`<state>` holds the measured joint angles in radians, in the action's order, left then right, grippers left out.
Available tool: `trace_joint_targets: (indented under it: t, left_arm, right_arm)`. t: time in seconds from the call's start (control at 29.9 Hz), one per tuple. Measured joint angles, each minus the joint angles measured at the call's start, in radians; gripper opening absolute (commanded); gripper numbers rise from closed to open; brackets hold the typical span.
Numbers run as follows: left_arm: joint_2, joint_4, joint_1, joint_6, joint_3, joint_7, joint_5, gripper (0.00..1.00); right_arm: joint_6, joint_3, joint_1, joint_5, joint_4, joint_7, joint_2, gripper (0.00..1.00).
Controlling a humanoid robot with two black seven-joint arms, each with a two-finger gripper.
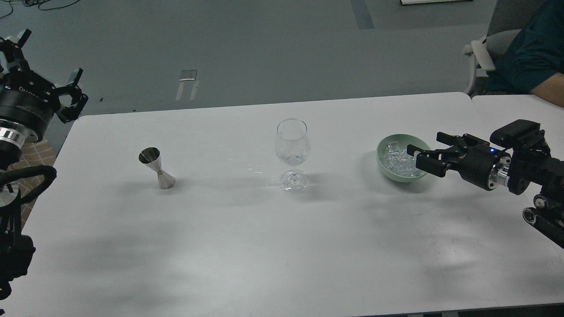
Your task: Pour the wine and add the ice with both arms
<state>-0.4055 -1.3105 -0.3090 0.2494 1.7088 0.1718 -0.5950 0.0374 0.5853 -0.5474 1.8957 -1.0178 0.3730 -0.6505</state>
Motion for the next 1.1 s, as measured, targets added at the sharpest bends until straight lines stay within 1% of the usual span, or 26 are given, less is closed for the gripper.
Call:
trace_joint_targets:
  t: [0.13,0.37,0.53,0.67,0.77,0.9,0.94,1.1]
  left_arm:
    - [0.009,-0.001,0.002,0.001,0.0,0.0,0.0,0.98]
    - [0.016,-0.002,0.005,0.002,-0.001,0.0,0.001,0.98]
    - [0.017,-0.003,0.005,0.002,0.0,0.0,0.0,0.98]
    - [0.021,-0.004,0.005,0.002,0.0,0.0,0.0,0.98]
    - [0.022,-0.004,0.005,0.002,0.0,0.0,0.0,0.98]
    - [0.023,-0.006,0.005,0.002,0.0,0.0,0.0,0.98]
    - [0.023,-0.006,0.005,0.002,0.0,0.0,0.0,0.98]
    - [0.023,-0.007,0.005,0.002,0.0,0.0,0.0,0.98]
  right_arm:
    - [-0.021,-0.008,-0.026,-0.001,0.045,0.0,0.044,1.0]
    - [-0.025,-0.012,-0.076,-0.002,0.109,0.0,0.112,1.0]
    - [-0.029,-0.022,-0.094,-0.001,0.136,0.0,0.134,0.99]
    - [-0.034,-0.07,-0.107,0.0,0.147,0.0,0.135,0.94]
    - [-0.04,-0.096,-0.113,0.0,0.15,0.0,0.136,0.92]
    - [-0.047,-0.102,-0.117,0.0,0.151,-0.002,0.137,0.79]
    - [-0.05,-0.102,-0.117,0.0,0.151,-0.003,0.137,0.77]
    - [-0.054,-0.103,-0.123,0.0,0.151,-0.005,0.137,0.75]
